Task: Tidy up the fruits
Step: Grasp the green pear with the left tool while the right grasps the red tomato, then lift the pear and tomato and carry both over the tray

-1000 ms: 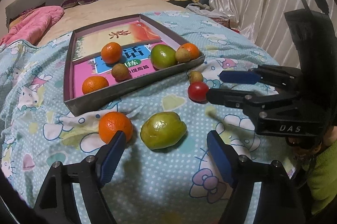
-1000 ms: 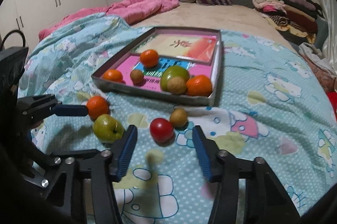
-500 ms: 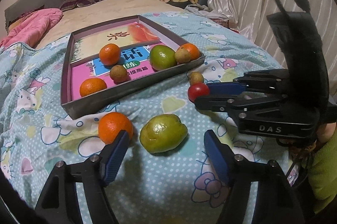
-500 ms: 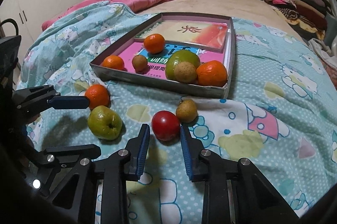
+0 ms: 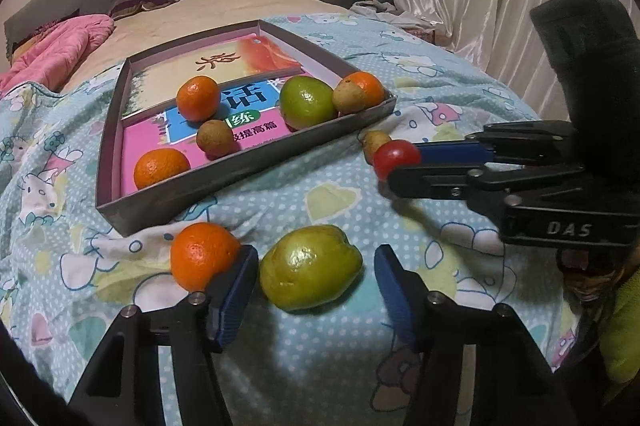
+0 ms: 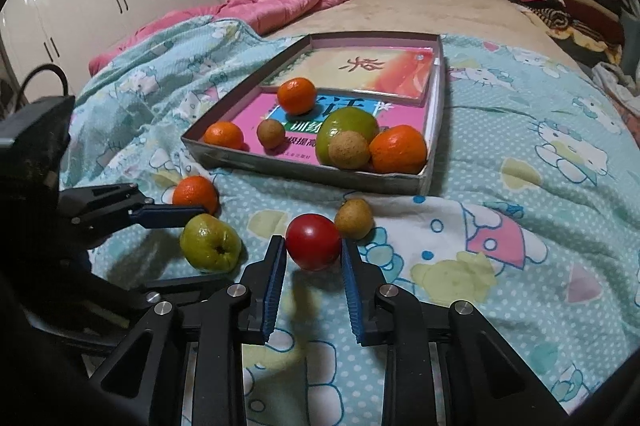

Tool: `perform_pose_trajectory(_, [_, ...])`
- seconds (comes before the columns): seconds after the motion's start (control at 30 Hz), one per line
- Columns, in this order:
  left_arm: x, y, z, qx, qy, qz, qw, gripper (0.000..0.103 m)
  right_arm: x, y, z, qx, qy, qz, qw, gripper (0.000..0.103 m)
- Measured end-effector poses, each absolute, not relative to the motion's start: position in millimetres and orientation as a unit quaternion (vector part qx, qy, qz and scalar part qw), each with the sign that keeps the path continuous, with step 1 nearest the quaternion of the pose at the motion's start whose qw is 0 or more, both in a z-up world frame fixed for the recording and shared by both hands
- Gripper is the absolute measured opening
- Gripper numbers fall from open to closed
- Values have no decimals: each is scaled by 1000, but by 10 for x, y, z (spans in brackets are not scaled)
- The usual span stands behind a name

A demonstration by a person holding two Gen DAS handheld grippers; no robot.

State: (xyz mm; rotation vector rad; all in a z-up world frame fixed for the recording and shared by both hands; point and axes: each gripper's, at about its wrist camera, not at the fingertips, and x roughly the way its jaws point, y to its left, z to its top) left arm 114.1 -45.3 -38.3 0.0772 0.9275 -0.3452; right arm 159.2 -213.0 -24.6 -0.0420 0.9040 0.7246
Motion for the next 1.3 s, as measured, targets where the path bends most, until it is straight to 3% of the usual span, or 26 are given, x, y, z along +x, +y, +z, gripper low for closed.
perform_pose_trajectory(0.1, [1176,-467,-395,43,445,-163,879,52,1596,-2167,-222,-18,427,337,839,28])
perform_pose_trajectory(0.8, [1201,140,185,-25,399,-132,907,52,1525,-2307,64,8,391,331,859,28])
perform_pose_trajectory(1.3, [1476,646,196,-65,390,-66,916,52,1606,-1964,236,4,376,345,860,28])
